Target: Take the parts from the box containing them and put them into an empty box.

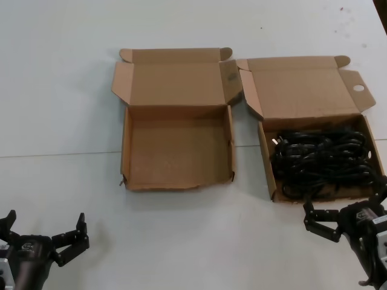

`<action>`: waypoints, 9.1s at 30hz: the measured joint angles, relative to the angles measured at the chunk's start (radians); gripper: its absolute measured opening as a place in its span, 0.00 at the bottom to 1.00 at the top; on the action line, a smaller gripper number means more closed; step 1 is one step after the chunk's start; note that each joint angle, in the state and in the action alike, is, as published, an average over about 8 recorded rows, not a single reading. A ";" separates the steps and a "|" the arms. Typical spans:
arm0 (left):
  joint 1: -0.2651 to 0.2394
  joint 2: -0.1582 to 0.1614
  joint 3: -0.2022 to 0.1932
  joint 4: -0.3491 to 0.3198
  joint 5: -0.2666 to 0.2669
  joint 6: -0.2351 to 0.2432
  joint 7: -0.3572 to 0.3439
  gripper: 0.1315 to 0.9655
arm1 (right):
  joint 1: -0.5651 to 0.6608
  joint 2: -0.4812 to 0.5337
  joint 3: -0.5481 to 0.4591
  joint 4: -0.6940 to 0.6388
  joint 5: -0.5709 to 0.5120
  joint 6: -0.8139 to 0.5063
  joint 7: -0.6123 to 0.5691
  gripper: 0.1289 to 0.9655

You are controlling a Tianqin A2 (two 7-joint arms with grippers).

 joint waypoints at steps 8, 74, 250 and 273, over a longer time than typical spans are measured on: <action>0.000 0.000 0.000 0.000 0.000 0.000 0.000 1.00 | 0.000 0.000 0.000 0.000 0.000 0.000 0.000 1.00; 0.000 0.000 0.000 0.000 0.000 0.000 0.000 0.07 | -0.001 0.065 -0.009 0.032 0.015 -0.006 0.000 1.00; 0.000 0.000 0.000 0.000 0.000 0.000 0.000 0.03 | 0.744 -0.162 -0.160 -0.367 -0.638 -0.733 0.000 0.07; 0.000 0.000 0.000 0.000 0.000 0.000 0.000 0.03 | 0.796 -0.106 -0.340 -0.493 -0.399 -0.556 0.000 0.07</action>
